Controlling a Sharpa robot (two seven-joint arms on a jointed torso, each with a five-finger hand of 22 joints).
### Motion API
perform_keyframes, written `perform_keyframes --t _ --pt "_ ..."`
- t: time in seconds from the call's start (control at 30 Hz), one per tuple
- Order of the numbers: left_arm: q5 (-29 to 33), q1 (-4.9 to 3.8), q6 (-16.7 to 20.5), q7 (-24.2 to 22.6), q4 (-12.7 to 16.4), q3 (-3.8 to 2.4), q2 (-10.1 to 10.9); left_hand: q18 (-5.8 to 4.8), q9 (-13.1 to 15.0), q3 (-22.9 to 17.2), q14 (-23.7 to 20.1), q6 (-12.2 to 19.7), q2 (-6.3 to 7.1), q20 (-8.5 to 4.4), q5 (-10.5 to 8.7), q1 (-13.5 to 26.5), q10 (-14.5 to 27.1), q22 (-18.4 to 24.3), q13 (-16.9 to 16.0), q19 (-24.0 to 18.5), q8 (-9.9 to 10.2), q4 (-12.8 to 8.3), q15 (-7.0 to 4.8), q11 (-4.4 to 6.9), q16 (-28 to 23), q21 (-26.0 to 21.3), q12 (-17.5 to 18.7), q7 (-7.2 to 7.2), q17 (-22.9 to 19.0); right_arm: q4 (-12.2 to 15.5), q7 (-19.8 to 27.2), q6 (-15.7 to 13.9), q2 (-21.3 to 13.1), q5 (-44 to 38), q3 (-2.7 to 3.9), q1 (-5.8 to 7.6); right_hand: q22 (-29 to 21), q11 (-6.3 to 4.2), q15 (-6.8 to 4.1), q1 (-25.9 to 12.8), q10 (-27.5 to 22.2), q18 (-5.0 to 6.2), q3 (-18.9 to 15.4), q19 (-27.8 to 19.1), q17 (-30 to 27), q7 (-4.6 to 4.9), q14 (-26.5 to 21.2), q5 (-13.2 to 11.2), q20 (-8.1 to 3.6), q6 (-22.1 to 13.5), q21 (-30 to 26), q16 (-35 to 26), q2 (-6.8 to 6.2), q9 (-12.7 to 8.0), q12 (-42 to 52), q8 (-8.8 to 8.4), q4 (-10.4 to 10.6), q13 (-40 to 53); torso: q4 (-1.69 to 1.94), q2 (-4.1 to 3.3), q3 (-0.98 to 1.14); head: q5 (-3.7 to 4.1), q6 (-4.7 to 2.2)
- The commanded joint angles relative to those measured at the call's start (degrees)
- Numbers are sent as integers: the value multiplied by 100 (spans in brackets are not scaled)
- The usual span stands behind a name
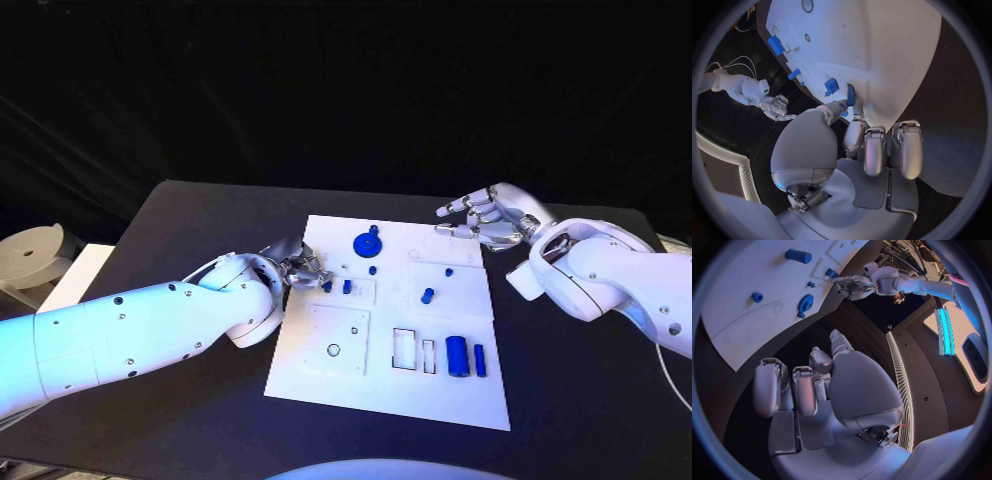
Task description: Assemble the parts on the task board
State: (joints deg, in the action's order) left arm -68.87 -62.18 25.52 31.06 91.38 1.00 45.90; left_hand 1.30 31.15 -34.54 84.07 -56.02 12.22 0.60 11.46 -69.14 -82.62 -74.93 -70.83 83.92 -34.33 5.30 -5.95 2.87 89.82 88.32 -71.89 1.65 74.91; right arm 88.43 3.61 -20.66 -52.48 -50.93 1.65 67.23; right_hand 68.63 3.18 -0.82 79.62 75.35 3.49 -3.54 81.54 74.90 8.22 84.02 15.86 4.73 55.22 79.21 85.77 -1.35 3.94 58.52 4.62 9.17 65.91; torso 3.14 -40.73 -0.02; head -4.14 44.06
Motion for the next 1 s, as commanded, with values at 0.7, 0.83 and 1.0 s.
perform_keyframes --t 0.7,0.83,1.0 --pt "71 13 -164 -19 23 9 1 -106 -78 349 593 -246 115 -71 2 325 -21 -1451 -54 577 109 267 -47 51 18 79 -62 -109 1509 2 40 19 1 -35 0 -4 -5 -10 -47 -48 -33 84 -37 -21 946 0 460 30 -15 34 -25 -18 -1 3 20 -6 -3 -6 2 0 0 -1 5" --pt "71 14 -169 -10 24 9 4 -107 -80 360 593 -251 118 -72 3 335 -23 -1453 -58 579 112 281 -47 51 18 82 -66 -109 1509 1 40 19 1 -35 0 -4 -5 -10 -47 -48 -33 84 -37 -21 946 0 460 30 -15 34 -25 -18 -1 3 20 -6 -3 -6 1 0 1 -3 6" --pt "71 14 -178 5 29 9 12 -110 -84 375 593 -260 117 -72 5 350 -23 -1461 -56 583 116 303 -48 52 18 94 -64 -112 1509 2 41 18 1 -35 0 -4 -5 -10 -47 -48 -33 84 -37 -21 946 0 460 30 -15 34 -25 -18 -1 3 20 -6 -3 -6 0 0 2 -9 4"
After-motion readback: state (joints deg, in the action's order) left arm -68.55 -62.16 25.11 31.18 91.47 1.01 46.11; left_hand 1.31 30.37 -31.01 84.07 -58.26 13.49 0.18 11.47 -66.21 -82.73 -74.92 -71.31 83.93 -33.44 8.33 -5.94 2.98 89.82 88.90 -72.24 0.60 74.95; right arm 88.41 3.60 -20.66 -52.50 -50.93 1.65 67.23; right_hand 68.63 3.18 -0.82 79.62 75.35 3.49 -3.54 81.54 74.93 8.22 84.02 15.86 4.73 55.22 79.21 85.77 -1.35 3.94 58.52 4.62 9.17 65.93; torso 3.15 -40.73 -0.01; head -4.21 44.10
